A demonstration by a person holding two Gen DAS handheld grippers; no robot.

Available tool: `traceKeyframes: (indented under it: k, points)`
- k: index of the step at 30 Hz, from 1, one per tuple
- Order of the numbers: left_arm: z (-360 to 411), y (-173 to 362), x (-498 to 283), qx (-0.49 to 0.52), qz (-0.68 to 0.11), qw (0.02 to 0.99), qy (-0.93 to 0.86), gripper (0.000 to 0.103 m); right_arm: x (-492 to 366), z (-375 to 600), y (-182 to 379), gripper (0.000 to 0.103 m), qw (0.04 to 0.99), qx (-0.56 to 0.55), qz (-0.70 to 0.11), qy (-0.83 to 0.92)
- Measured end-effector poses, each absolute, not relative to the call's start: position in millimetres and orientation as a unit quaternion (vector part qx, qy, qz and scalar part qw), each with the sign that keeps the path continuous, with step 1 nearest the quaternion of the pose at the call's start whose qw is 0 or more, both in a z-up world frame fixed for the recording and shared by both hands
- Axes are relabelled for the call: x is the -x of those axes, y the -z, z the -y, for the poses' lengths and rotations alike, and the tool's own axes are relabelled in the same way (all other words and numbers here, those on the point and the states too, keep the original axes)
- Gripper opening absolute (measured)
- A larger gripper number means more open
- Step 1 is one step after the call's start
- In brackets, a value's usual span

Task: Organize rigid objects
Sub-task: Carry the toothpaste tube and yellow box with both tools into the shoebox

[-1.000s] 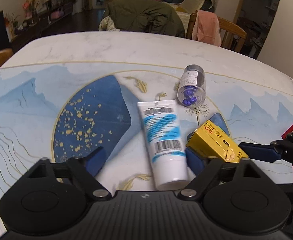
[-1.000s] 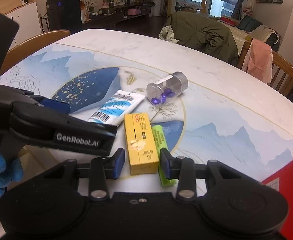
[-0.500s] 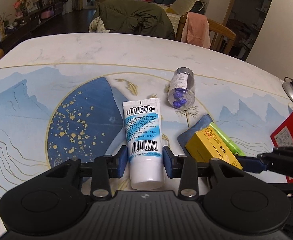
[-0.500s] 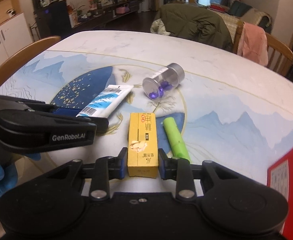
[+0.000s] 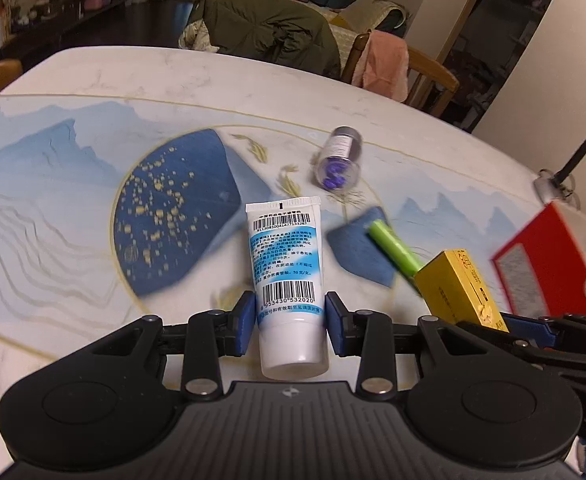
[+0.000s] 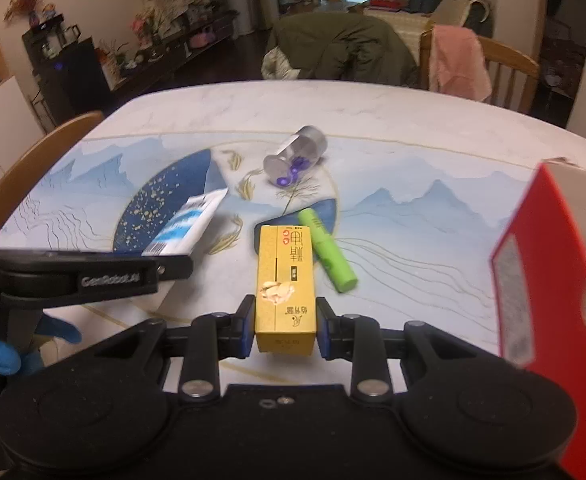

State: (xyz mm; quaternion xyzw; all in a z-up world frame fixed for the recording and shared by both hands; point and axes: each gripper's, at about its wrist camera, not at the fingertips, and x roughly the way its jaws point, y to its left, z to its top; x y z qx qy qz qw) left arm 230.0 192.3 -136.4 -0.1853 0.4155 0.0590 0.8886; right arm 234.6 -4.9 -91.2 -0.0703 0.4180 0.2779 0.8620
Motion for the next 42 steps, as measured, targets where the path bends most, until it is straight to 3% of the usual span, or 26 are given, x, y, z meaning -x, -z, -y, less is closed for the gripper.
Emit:
traceKeyframes:
  k: [20, 42]
  points:
    - [-115.4, 57.2, -180.2, 0.195, -0.365, 0.909, 0.046, 0.036, -173.5, 96.3, 15.7, 0.028, 0.907, 0.006, -0.346, -0.24]
    - [48.1, 40.6, -243.4, 0.095, -0.364, 0.919, 0.119, 0.036, -205.0, 247.6, 20.7, 0.028, 0.927, -0.011, -0.343, -0.149]
